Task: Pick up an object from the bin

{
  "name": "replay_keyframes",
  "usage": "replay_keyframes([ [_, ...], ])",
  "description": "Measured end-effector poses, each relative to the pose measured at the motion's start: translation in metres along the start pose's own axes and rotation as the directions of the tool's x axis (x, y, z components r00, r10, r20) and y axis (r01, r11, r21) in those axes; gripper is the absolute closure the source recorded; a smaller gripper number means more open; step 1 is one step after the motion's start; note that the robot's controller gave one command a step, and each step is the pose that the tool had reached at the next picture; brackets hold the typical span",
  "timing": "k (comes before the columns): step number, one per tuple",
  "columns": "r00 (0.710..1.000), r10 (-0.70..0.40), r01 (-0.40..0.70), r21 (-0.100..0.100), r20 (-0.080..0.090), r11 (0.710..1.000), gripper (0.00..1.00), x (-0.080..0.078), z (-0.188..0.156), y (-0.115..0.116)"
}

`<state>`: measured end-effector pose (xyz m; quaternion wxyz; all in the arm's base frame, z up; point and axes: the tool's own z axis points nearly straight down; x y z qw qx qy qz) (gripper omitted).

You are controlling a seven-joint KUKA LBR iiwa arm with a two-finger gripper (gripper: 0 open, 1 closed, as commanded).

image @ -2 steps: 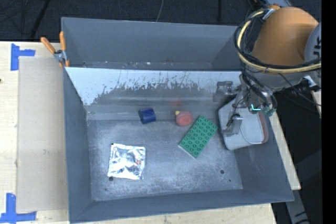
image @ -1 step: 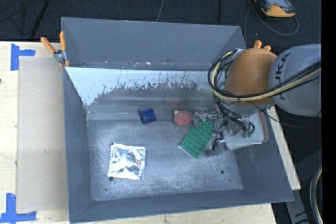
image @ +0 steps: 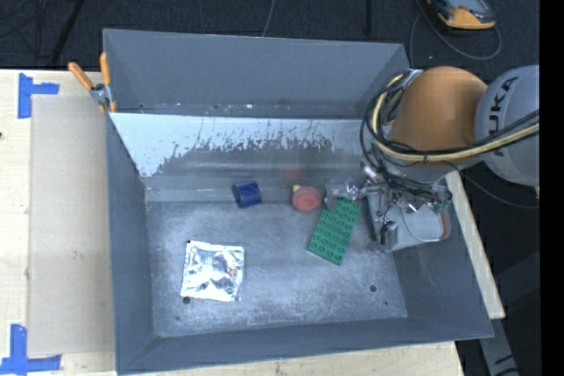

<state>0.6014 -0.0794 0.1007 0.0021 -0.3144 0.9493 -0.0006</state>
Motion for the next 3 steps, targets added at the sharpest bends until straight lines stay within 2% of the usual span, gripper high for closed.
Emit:
replay_keyframes([
  [1,0.989,-0.148,0.148,-0.002,0.000,0.989,0.00,-0.021,0.001,0.008],
  [2,0.923,-0.384,0.384,-0.005,-0.001,0.923,0.00,-0.023,0.032,-0.002],
  [3,0.925,-0.379,0.379,-0.006,-0.001,0.925,0.00,-0.023,0.032,-0.002],
])
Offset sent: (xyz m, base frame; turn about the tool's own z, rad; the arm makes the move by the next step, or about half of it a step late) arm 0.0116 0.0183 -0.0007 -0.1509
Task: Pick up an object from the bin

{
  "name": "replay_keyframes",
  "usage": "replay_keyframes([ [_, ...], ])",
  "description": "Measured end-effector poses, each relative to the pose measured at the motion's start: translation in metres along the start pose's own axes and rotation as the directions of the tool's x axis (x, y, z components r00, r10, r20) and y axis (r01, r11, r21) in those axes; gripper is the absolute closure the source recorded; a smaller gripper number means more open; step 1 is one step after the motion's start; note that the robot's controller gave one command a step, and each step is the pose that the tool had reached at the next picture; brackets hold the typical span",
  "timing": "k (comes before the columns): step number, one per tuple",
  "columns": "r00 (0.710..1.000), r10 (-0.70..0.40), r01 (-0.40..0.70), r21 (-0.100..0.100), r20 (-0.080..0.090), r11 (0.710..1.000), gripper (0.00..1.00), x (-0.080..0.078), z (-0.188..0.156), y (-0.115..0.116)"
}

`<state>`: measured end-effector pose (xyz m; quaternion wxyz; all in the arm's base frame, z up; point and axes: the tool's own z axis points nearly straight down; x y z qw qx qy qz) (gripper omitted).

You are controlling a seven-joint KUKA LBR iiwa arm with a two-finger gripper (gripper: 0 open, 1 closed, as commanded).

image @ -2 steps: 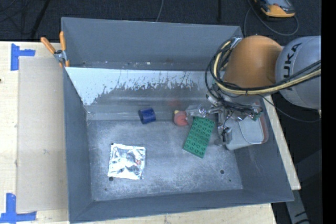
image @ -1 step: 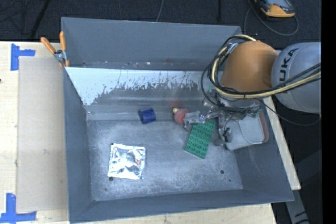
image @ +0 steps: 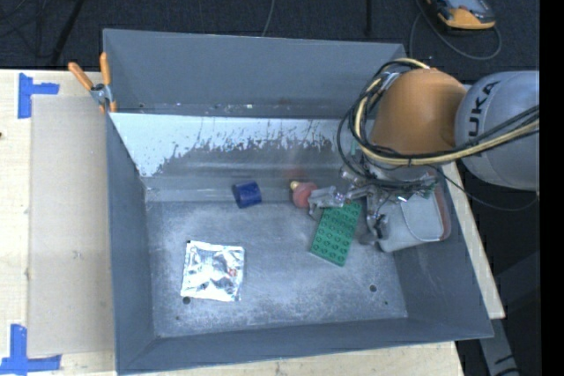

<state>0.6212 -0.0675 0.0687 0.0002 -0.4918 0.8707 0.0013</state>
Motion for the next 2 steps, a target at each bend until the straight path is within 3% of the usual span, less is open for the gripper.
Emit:
replay_keyframes([
  [1,1.000,0.003,-0.003,0.001,0.001,1.000,1.00,0.000,-0.001,0.000],
  [2,1.000,0.006,-0.006,0.007,0.002,1.000,1.00,-0.002,-0.057,-0.001],
])
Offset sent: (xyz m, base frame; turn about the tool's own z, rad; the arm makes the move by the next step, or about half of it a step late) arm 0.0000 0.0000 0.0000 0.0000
